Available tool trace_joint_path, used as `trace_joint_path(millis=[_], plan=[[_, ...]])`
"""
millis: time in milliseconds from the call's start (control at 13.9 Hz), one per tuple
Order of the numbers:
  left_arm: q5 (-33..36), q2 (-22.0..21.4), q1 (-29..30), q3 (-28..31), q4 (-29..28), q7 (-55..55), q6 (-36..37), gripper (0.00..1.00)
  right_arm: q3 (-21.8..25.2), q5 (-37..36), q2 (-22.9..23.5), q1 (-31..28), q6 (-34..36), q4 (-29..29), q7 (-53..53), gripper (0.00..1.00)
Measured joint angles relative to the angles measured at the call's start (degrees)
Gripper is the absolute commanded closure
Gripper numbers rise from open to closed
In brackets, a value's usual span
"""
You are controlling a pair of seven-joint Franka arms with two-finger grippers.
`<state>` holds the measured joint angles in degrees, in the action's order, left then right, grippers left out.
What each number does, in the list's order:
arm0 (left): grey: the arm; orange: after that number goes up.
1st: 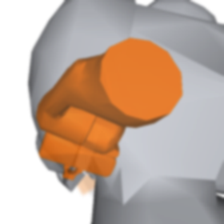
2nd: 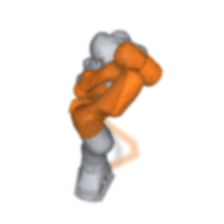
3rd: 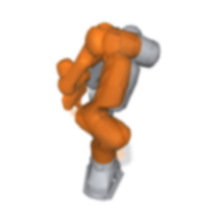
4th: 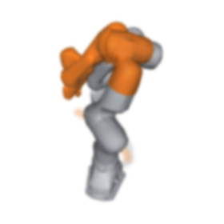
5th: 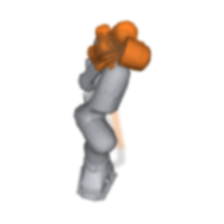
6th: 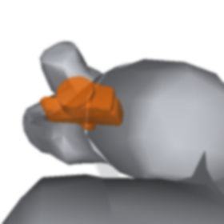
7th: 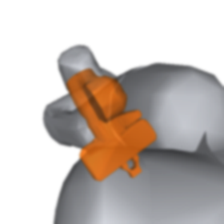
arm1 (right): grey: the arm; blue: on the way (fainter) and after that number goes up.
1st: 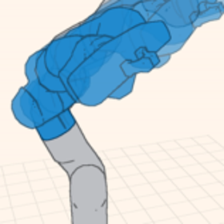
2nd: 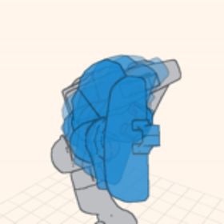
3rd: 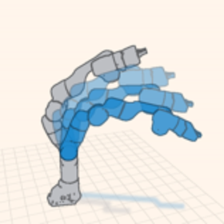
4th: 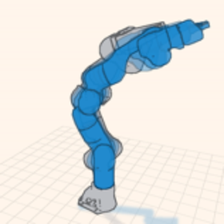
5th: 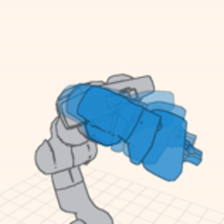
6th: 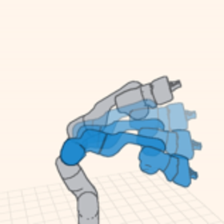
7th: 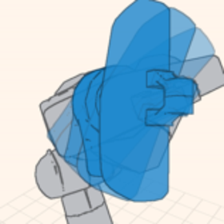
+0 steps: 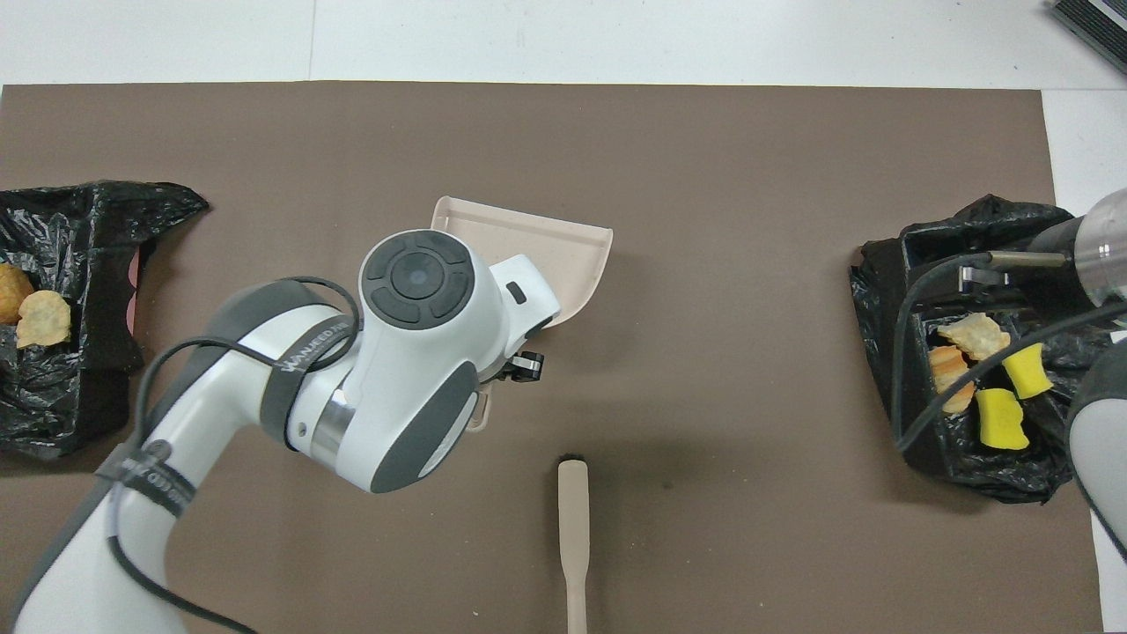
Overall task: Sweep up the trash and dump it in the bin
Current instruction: 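Set the empty dustpan on the table center with the left gripper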
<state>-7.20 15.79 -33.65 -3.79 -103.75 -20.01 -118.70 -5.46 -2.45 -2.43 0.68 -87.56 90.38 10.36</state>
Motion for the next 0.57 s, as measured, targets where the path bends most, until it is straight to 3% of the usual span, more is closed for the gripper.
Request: trace_joint_path(millis=[72,143,573], plan=[[-1.5,0.8,-0.1,0.0,-0.6,0.0,-1.6,1.00,0.0,0.1,0.0,-0.1,0.2,0.0,-0.1,0.00],[-2.7,1.4,-0.4,0.0,-1.0,0.0,-2.7,0.01,0.0,0.2,0.0,-0.1,0.2,0.1,-0.2,0.00],[-3.5,1.1,-1.2,0.8,-1.0,0.0,-4.0,0.00,0.0,2.0,0.0,-0.1,0.2,0.3,-0.2,0.00]])
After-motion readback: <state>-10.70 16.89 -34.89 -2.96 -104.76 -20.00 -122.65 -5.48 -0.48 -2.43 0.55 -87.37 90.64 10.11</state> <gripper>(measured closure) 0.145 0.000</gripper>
